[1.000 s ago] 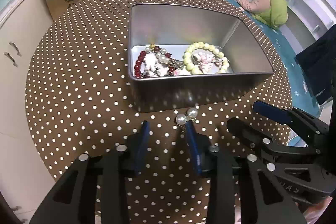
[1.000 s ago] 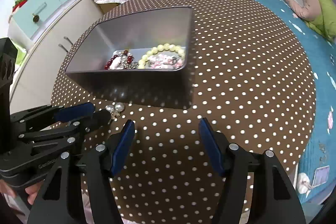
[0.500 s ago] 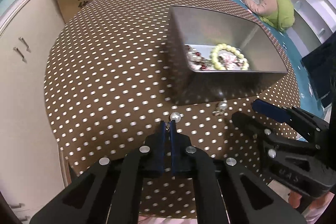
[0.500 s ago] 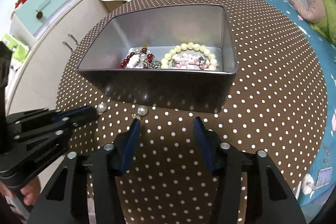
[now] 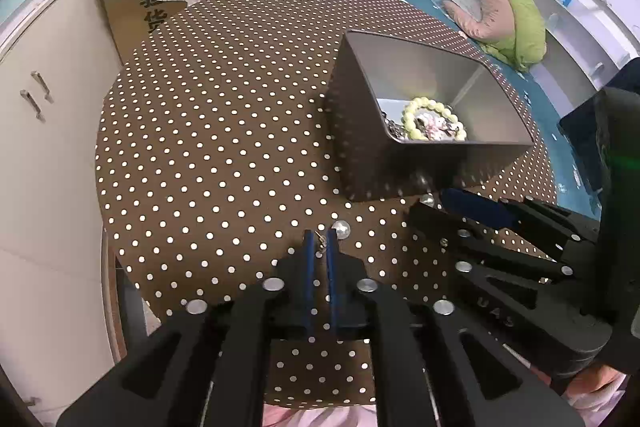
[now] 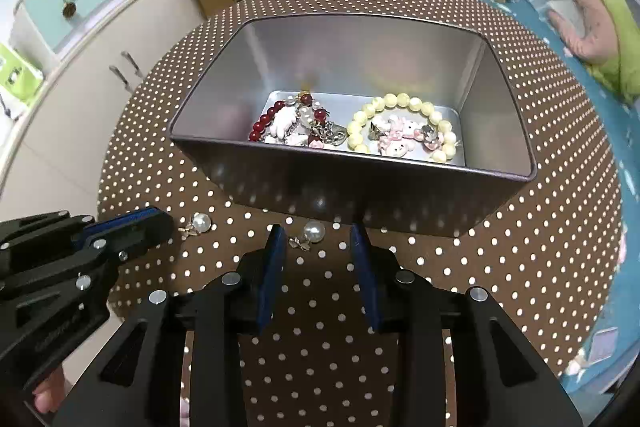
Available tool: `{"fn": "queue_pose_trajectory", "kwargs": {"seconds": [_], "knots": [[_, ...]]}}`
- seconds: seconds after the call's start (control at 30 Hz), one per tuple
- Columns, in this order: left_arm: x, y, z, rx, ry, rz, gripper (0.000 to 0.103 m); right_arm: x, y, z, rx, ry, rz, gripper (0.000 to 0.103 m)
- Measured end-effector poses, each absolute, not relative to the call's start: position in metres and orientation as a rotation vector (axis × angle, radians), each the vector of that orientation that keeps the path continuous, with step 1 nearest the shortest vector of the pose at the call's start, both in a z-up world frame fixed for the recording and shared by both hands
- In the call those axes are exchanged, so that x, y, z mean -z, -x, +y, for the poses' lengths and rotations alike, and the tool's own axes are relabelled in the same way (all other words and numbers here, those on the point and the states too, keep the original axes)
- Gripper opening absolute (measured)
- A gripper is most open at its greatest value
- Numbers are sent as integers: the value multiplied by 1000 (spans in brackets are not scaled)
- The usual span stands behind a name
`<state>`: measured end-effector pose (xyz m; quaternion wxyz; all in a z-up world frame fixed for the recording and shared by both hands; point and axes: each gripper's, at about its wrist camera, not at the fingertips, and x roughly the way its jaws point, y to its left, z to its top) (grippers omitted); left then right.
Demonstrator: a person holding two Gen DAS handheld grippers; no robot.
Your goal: Organize jewelry
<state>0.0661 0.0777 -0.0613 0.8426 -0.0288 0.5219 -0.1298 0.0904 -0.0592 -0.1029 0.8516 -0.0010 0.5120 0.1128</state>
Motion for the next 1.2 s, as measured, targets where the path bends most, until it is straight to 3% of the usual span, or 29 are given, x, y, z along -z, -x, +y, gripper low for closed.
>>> {"fn": "queue_pose_trajectory", "kwargs": {"seconds": [0.07, 0.1, 0.43, 0.53, 0.57, 1.2], "knots": [[62, -66, 75, 284, 68, 1098, 26, 103, -92, -56, -222, 24, 1064, 24], [62, -66, 76, 289, 75, 1096, 27, 104, -92, -57, -216, 27, 1060, 19], [72, -75, 61, 296, 75, 1130, 28, 103, -85, -79, -217, -33, 1082, 19], [74, -75, 50, 285, 35, 1138, 21, 102, -83, -93, -205, -66, 1084, 19], [74, -76, 48, 275, 26, 1133, 8, 103, -83, -96, -200, -76, 1084, 19], [47, -78, 66, 196, 51, 1066, 8, 88, -72, -156, -158, -170, 1027, 19]]}}
